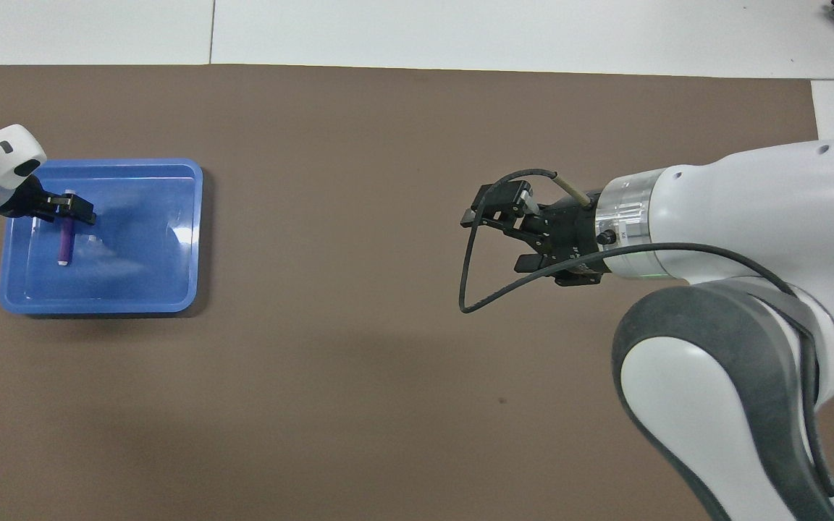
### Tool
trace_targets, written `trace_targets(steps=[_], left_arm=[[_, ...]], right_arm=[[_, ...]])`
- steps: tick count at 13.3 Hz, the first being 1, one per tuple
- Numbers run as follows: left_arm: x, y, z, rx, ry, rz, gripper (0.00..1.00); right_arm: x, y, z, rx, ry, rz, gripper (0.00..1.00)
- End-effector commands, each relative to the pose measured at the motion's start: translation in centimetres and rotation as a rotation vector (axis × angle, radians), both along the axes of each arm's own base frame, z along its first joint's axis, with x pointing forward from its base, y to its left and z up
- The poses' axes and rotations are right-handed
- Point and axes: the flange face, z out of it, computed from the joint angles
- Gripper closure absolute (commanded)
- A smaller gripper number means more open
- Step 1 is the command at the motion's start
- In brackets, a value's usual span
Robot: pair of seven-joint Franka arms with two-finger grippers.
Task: Transfer and insert pens with both arms
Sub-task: 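Lower the left gripper and grasp the purple pen in the tray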
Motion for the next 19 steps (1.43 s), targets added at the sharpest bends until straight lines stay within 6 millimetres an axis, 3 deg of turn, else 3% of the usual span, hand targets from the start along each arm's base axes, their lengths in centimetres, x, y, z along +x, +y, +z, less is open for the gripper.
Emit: trace_targets(steps=[1, 2, 5, 7, 8, 10, 14, 19], left_arm=[[-0.5, 0.3, -0.6, -0.003, -0.005, -0.015, 0.32], [-0.6, 0.2, -0.4, -0.002, -0.005, -0.047, 0.47], [-0.7, 0.3, -0.4, -0.004, 0.003, -0.065, 0.68], [-1.0, 0.2, -0.6, -0.006, 0.011, -0.069, 0.95], [-1.0, 0.1, -0.5, -0.005, 0.011, -0.071, 1.0], [-0.8, 0.1, -0.1, -0.006, 0.014, -0.07, 1.0], [-0.5, -0.9, 3.8, -0.002, 0.05, -0.083, 1.0], [-1.1, -1.5, 4.7, -0.042, 0.079, -0.057, 1.0]], right_arm=[[-0.3, 0.5, 0.4, 0.026, -0.001, -0.023, 0.0], [-0.3, 0.5, 0.4, 0.026, -0.001, -0.023, 0.0], [-0.4, 0.6, 0.4, 0.025, 0.0, -0.021, 0.0], [-0.4, 0.6, 0.4, 0.025, 0.0, -0.021, 0.0], [-0.4, 0.6, 0.4, 0.026, -0.001, -0.022, 0.0], [-0.4, 0.7, 0.4, 0.026, -0.002, -0.02, 0.0], [-0.6, 1.2, 0.5, 0.028, 0.007, -0.029, 0.0], [-0.7, 1.6, 0.3, 0.031, 0.005, -0.041, 0.0]])
